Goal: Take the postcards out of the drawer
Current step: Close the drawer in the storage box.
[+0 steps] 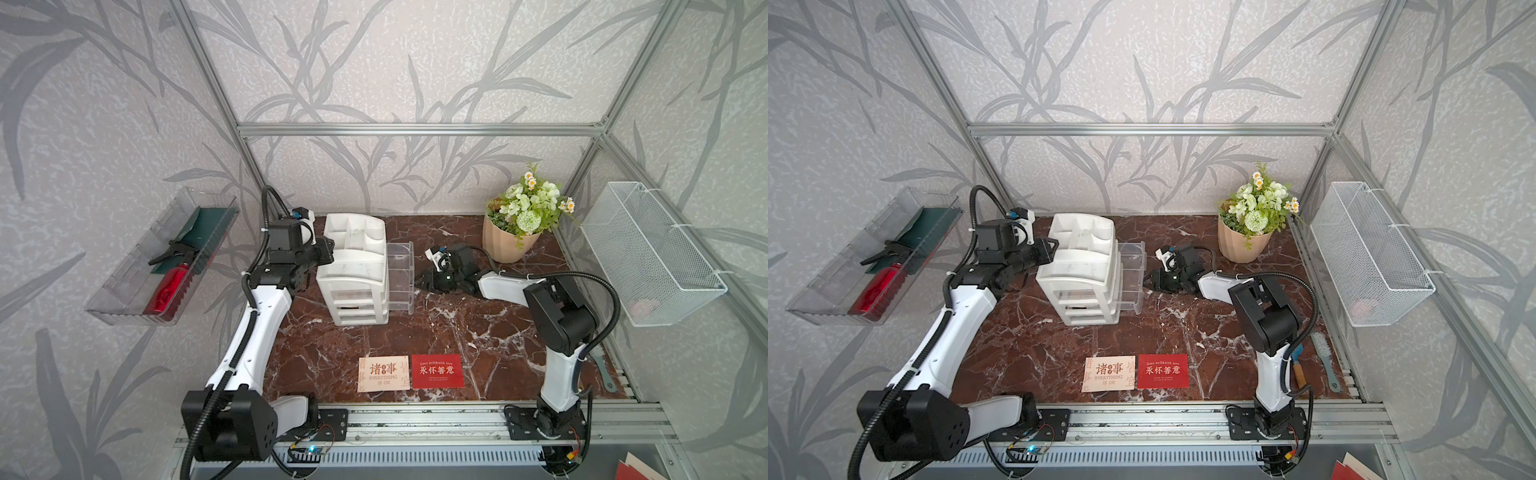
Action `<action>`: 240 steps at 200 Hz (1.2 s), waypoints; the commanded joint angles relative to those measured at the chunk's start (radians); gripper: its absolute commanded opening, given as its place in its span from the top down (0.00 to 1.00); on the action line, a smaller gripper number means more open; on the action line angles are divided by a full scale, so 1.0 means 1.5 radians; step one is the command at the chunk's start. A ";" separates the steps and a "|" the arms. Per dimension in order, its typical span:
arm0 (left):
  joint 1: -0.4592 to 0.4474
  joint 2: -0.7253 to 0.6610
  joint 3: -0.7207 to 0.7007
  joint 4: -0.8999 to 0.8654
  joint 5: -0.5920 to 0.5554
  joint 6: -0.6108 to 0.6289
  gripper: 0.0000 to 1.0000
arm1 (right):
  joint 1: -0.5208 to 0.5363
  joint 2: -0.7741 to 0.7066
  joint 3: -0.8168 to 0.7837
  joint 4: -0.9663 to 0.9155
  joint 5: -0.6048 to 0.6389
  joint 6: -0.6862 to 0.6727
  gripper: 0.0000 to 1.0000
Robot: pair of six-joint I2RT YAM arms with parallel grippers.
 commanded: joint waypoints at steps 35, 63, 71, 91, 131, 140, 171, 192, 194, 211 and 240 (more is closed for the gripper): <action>-0.008 0.013 0.000 -0.049 0.025 0.017 0.73 | 0.056 0.038 0.071 0.050 -0.023 0.026 0.57; -0.009 0.012 0.001 -0.047 0.027 0.017 0.73 | 0.072 0.054 0.090 0.058 -0.024 0.037 0.57; -0.009 0.012 0.000 -0.047 0.028 0.017 0.73 | 0.077 0.058 0.096 0.058 -0.025 0.039 0.57; -0.009 0.012 0.000 -0.048 0.029 0.017 0.73 | 0.085 0.065 0.107 0.059 -0.026 0.042 0.57; -0.009 0.012 -0.002 -0.044 0.036 0.016 0.73 | 0.095 0.075 0.116 0.084 -0.032 0.062 0.57; -0.010 0.012 -0.002 -0.043 0.036 0.016 0.73 | 0.100 0.079 0.121 0.084 -0.032 0.063 0.57; -0.010 0.008 -0.005 -0.047 0.028 0.018 0.73 | 0.100 0.085 0.122 0.087 -0.032 0.067 0.57; -0.010 0.002 -0.010 -0.042 0.016 0.013 0.73 | 0.088 0.075 0.098 0.113 -0.033 0.079 0.56; -0.010 0.000 -0.010 -0.042 0.014 0.012 0.73 | 0.086 0.075 0.095 0.116 -0.034 0.081 0.56; -0.010 -0.010 -0.012 -0.039 -0.001 0.009 0.71 | 0.074 0.065 0.073 0.137 -0.039 0.090 0.56; -0.009 -0.028 -0.009 -0.033 -0.009 0.005 0.64 | 0.059 0.045 0.041 0.152 -0.040 0.092 0.56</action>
